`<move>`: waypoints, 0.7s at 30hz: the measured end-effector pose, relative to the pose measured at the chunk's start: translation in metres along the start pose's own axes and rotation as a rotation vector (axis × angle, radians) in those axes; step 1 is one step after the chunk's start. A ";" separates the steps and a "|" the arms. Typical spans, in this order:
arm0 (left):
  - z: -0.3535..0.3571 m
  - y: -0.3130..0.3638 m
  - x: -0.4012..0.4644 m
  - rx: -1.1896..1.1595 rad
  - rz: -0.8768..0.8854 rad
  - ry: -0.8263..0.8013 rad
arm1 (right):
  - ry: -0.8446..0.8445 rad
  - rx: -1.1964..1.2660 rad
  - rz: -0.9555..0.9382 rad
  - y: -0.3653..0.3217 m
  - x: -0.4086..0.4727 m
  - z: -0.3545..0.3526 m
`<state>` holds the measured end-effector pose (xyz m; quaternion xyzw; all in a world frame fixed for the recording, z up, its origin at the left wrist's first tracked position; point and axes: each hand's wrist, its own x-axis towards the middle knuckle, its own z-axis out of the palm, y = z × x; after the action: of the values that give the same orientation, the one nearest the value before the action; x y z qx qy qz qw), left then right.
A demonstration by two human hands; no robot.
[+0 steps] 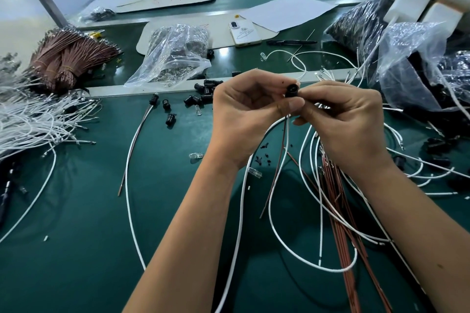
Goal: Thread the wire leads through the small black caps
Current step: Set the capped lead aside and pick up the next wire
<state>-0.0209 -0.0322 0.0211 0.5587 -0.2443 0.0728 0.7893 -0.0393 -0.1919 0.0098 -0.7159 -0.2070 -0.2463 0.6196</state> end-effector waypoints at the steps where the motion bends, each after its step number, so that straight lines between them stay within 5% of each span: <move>1: 0.000 0.000 0.000 -0.005 0.004 -0.003 | 0.000 0.001 -0.001 0.000 0.000 0.000; 21: 0.001 -0.004 -0.002 -0.060 0.015 0.063 | -0.025 -0.004 0.044 0.000 -0.001 0.001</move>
<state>-0.0214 -0.0343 0.0174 0.5303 -0.2257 0.0889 0.8124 -0.0396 -0.1913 0.0092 -0.7247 -0.1984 -0.2243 0.6206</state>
